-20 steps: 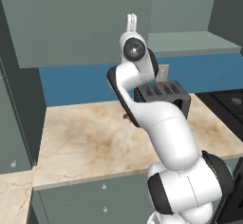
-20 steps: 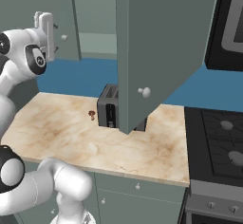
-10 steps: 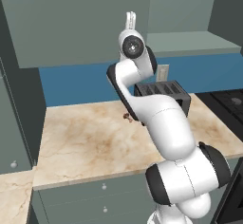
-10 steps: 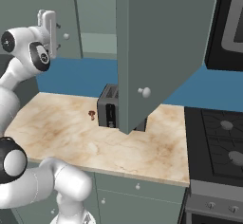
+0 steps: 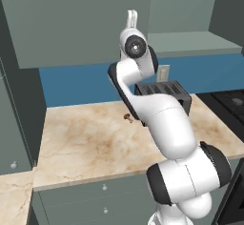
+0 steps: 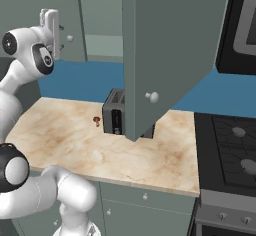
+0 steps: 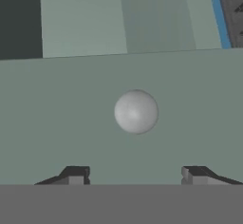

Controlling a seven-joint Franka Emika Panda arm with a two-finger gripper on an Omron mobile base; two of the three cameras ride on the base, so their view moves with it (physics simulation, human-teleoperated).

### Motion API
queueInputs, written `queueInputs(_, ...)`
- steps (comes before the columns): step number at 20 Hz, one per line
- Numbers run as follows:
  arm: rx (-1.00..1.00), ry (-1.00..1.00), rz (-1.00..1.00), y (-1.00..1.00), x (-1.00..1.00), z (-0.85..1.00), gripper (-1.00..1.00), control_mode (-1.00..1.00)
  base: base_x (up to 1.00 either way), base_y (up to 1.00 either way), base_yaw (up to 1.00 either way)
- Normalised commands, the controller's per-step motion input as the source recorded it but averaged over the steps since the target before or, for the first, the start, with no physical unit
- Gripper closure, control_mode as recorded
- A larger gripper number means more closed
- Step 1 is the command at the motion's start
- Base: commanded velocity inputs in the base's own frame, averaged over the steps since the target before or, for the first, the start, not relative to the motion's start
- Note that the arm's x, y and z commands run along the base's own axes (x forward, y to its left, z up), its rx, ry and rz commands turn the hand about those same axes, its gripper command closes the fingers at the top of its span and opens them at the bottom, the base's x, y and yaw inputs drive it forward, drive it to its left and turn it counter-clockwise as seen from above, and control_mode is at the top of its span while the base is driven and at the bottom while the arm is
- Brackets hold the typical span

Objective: Close all open cabinet doors.

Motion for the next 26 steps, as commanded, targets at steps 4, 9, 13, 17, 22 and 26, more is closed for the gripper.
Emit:
queueInputs(4, 0.00, 0.00, 0.05, 0.05, -0.29, -0.06, -1.00, -1.00, 0.00, 0.00, 0.00)
queueInputs(9, -0.01, 0.00, 0.02, 0.10, -0.39, 0.00, -1.00, -1.00, 0.00, 0.00, 0.00)
queueInputs(13, 0.00, 0.00, 0.06, 0.05, -0.46, 0.00, -1.00, -1.00, 0.00, 0.00, 0.00)
queueInputs(17, 0.00, 0.03, 0.04, 0.04, -0.56, 0.00, -1.00, -1.00, 0.00, 0.00, 0.00)
queueInputs(22, -0.01, 0.13, -0.01, 0.09, -0.53, 0.00, -1.00, -1.00, 0.00, 0.00, 0.00)
queueInputs(26, 0.00, 0.05, -0.11, -0.01, -0.47, 0.00, -1.00, -1.00, 0.00, 0.00, 0.00)
